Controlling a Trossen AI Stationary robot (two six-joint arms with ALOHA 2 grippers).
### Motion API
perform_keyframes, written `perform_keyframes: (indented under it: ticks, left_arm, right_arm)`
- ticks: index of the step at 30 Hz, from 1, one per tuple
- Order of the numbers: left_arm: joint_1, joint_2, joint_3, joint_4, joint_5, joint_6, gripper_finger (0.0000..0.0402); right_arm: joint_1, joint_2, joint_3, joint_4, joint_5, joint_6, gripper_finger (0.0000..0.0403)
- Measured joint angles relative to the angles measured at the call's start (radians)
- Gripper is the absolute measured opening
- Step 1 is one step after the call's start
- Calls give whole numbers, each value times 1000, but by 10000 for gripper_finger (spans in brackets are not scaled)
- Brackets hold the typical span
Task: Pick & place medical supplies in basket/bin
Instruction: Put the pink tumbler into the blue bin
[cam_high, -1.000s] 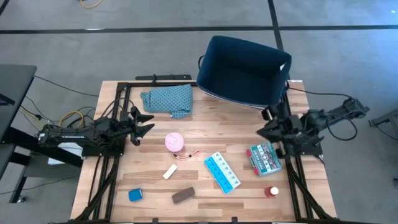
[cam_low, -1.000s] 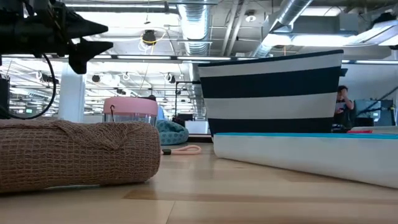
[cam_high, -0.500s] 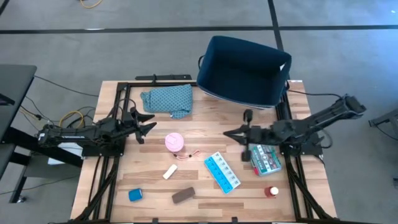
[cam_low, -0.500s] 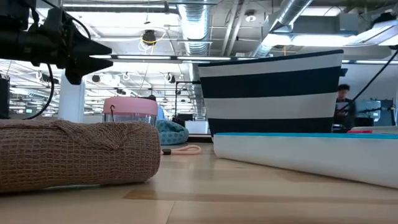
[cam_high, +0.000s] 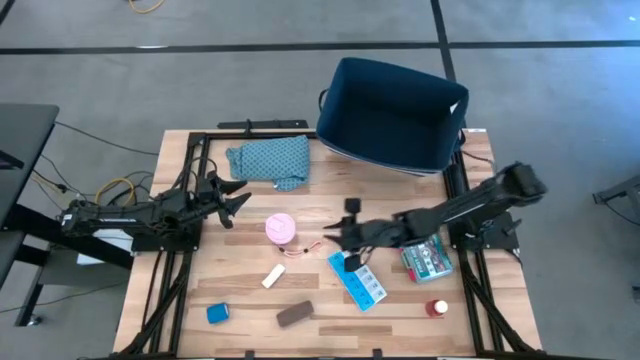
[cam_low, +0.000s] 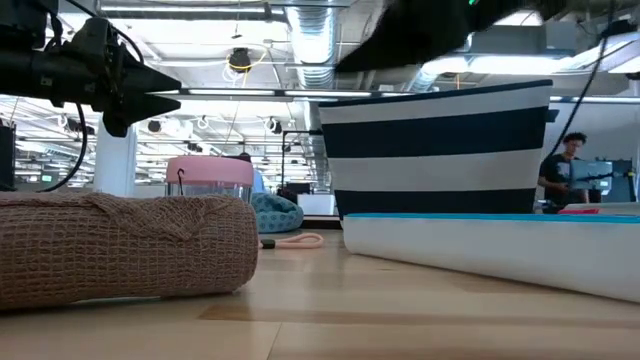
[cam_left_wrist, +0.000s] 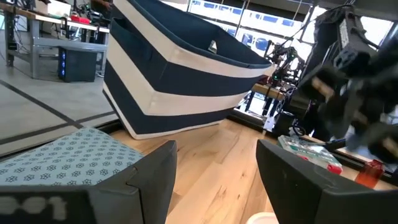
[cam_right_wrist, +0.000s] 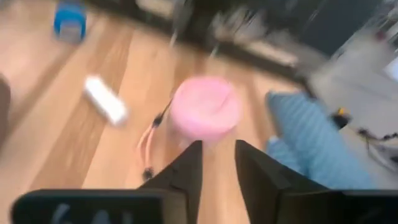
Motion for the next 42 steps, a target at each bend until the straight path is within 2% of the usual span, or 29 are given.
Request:
perform_keyframes:
  ticks: [8, 12, 16, 22, 31, 38, 42]
  left_arm:
    - [0, 0, 0, -10, 2, -2, 210]
    - [0, 0, 0, -35, 3, -9, 210]
    - [0, 0, 0, -84, 5, -91, 210]
    - [0, 0, 0, -112, 6, -125, 210]
    - [0, -2, 0, -113, 6, -149, 210]
    - [0, -2, 0, -113, 6, -151, 210]
    - [0, -2, 0, -112, 6, -152, 210]
  right_arm:
    - [-14, 315, 271, -278, -18, 113, 178]
    - [-13, 430, 410, -406, -15, 123, 193]
    - [-22, 527, 514, -503, -16, 162, 191]
    - [-42, 623, 612, -577, -24, 216, 175]
    - [-73, 646, 633, -609, -93, 248, 143]
    - [-99, 646, 632, -625, -315, 256, 62]
    - [-101, 645, 630, -637, -332, 288, 14]
